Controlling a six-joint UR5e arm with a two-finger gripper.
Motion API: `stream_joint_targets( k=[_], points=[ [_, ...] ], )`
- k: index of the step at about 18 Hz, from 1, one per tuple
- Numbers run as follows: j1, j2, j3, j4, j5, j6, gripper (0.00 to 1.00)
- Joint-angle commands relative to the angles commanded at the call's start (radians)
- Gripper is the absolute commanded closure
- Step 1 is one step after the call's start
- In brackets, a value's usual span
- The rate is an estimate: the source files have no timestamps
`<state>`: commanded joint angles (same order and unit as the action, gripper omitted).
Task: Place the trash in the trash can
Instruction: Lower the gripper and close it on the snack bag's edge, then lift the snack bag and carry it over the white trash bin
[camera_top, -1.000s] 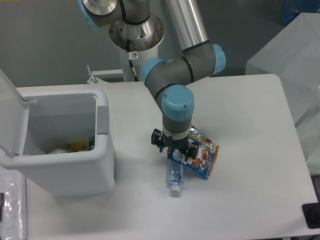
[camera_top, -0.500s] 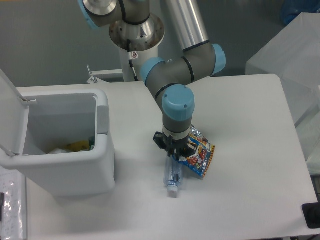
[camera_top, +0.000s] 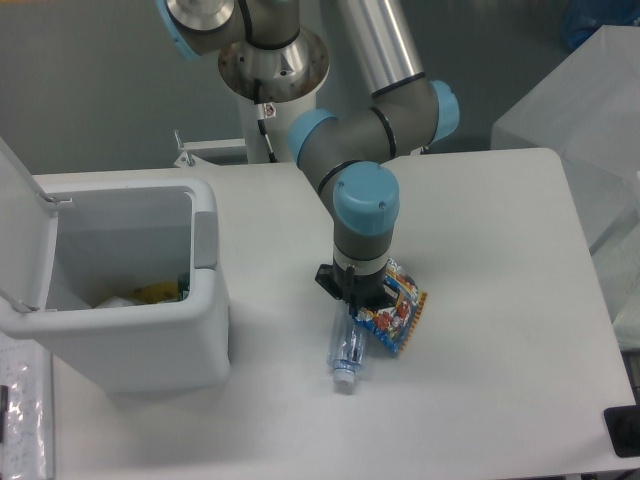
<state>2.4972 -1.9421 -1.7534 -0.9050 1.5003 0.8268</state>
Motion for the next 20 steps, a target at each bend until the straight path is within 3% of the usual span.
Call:
stream_joint_targets(
  k=[8, 13, 17, 20],
  points=[
    [0.034, 0.009, 0.09, -0.003, -0.094, -0.07, 1.0],
    [0.055, 0.003, 0.233, -0.021, -0.204, -0.21, 1.0],
    [0.058, 0.009, 0.271, -0.058, -0.29, -0.299, 1.0],
    [0.049, 0.063, 0.311, -0.06, -0.345, -0.394, 1.0]
  ],
)
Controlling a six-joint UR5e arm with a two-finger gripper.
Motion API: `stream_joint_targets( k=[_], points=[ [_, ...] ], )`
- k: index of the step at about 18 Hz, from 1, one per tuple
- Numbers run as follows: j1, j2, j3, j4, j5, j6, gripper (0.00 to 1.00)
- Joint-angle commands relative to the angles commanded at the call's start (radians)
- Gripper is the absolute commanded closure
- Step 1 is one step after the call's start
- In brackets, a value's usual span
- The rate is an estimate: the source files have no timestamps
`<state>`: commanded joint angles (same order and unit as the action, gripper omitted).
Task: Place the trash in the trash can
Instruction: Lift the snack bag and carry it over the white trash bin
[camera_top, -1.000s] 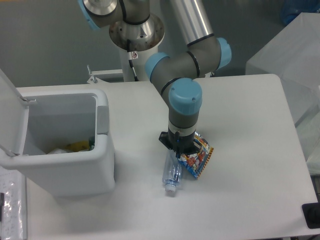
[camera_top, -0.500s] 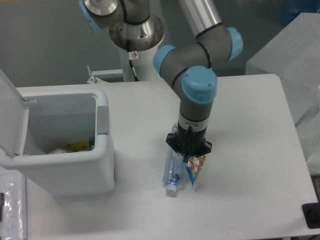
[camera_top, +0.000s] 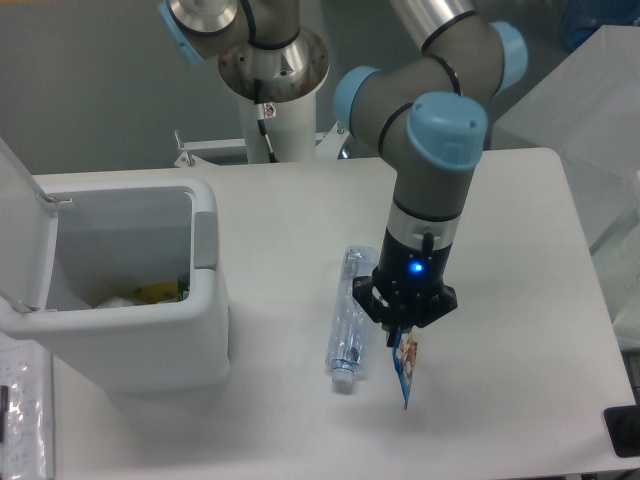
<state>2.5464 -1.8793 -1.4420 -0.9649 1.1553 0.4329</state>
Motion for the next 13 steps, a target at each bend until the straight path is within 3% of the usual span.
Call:
stream_joint_targets(
  k=[4, 7, 13],
  points=[
    [-0.018, 0.072, 0.021, 0.002, -0.1, -0.092, 1.0],
    [-0.055, 0.107, 0.029, 0.003, -0.114, -0.14, 1.0],
    [-0.123, 0.212, 0.026, 0.0, -0.201, -0.157, 1.0]
  ],
)
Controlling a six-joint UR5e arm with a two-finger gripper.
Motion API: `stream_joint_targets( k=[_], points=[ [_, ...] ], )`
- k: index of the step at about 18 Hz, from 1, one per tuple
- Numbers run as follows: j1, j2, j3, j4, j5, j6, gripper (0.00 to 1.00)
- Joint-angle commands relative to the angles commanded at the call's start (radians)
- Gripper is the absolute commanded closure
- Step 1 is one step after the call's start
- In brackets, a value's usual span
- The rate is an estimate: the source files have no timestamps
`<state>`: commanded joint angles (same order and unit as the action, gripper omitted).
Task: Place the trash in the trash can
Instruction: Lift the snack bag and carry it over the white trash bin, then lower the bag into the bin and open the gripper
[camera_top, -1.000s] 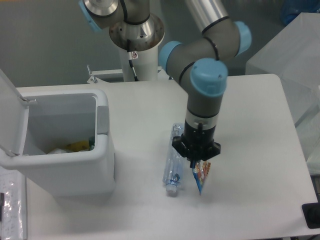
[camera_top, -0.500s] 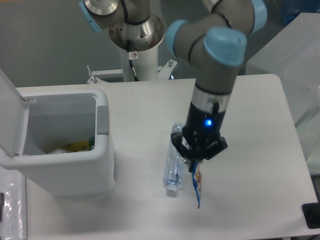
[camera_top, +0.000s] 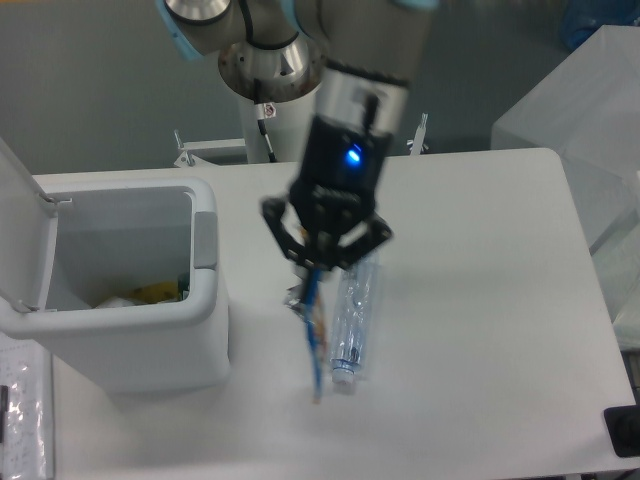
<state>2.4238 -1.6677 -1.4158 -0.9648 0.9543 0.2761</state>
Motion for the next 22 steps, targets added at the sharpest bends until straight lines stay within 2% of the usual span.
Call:
stream_joint_targets(
  k=[3, 7, 10, 15, 16, 17, 18, 19, 20, 22],
  points=[
    [-0.058, 0.066, -0.029, -0.008, -0.006, -0.014, 1.0],
    [-0.126, 0.14, -0.121, -0.003, -0.003, 0.009, 1.0],
    [-0.17, 0.181, -0.166, -0.006, -0.005, 0.034, 1.0],
    [-0.192, 0.169, -0.192, -0.005, -0.003, 0.034, 1.0],
    [-0.193, 0.161, -0.207, 0.001, -0.003, 0.034, 0.96],
    [-0.193, 0.148, -0.234, 0.009, 0.003, 0.067, 0.72],
    [-0.193, 0.135, -0.254, 0.009, 0.006, 0.124, 0.31],
    [-0.193, 0.129, -0.274, 0.011, 0.012, 0.179, 0.05],
    [-0.192, 0.125, -0.288, 0.008, 0.026, 0.202, 0.0],
    [-0.192, 0.118, -0.295, 0.009, 0.043, 0.206, 0.0]
  ],
)
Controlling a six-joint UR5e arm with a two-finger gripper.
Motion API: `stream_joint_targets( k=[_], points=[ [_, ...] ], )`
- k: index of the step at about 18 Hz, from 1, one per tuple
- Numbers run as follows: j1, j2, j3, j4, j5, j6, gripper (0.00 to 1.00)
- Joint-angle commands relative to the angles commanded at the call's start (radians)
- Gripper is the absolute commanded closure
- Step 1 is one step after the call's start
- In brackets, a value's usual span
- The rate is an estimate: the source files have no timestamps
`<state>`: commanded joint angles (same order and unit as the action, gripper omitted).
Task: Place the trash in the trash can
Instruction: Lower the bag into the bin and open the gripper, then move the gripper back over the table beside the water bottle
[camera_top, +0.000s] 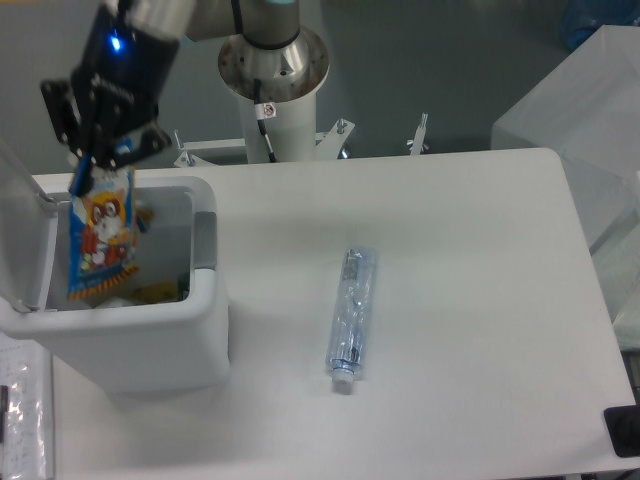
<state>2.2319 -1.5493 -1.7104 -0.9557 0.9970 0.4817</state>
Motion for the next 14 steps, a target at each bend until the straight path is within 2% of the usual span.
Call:
stream_joint_targets(
  k=[3, 5, 8, 11, 14],
  points=[
    [0.0, -0.009, 0.012, -0.002, 0.015, 0.005, 0.0],
    [0.023, -0.044, 0.05, 0.014, 0.015, 0.003, 0.0],
    [0.109, -0.126, 0.124, 0.017, 0.008, -0.009, 0.0],
    [0.244, -0.234, 0.202, 0.021, -0.008, -0.063, 0.0],
    [0.346, -0.32, 0.232, 0.023, -0.008, -0.072, 0.0]
  ],
)
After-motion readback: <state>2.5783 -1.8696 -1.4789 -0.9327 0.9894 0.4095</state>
